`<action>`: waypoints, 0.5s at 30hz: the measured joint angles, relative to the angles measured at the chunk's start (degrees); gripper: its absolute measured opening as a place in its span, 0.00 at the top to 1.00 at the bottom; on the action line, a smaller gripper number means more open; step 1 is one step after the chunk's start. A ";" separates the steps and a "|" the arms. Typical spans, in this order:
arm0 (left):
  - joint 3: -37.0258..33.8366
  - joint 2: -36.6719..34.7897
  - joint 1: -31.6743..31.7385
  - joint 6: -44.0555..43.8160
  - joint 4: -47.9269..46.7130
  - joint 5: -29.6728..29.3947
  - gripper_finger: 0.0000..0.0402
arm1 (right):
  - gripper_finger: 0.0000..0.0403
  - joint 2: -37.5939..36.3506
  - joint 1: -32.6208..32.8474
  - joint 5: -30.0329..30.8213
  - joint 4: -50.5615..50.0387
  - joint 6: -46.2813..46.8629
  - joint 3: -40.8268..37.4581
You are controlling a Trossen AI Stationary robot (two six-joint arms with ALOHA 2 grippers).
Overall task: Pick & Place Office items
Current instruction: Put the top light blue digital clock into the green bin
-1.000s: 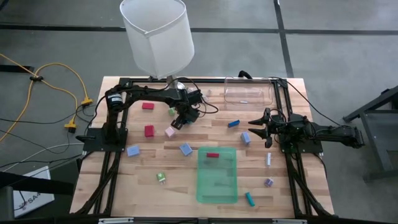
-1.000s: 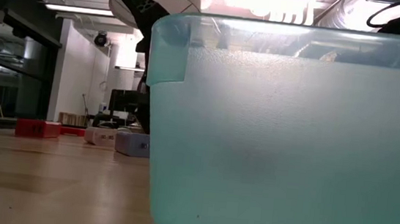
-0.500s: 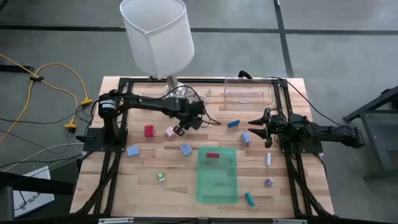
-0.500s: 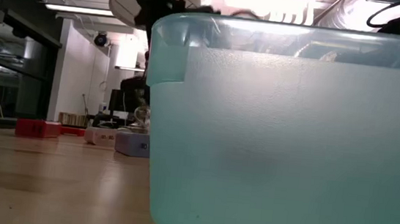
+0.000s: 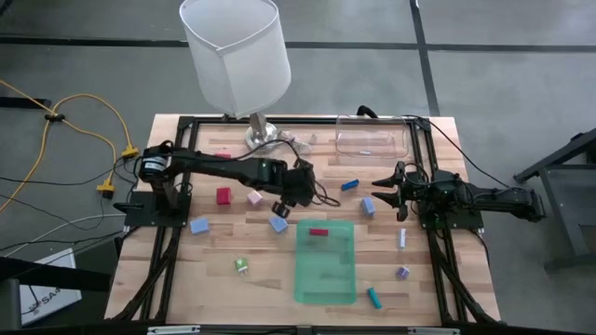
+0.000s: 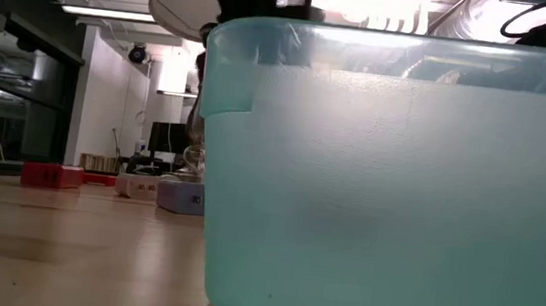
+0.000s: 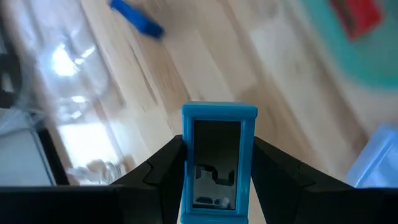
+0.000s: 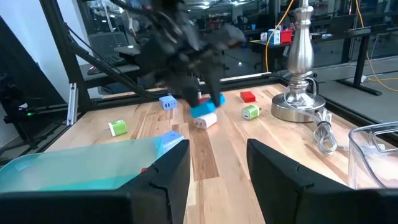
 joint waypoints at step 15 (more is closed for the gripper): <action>2.52 2.78 -13.16 -28.24 14.68 -7.96 0.62 | 0.64 0.01 0.00 0.02 0.06 0.01 -0.01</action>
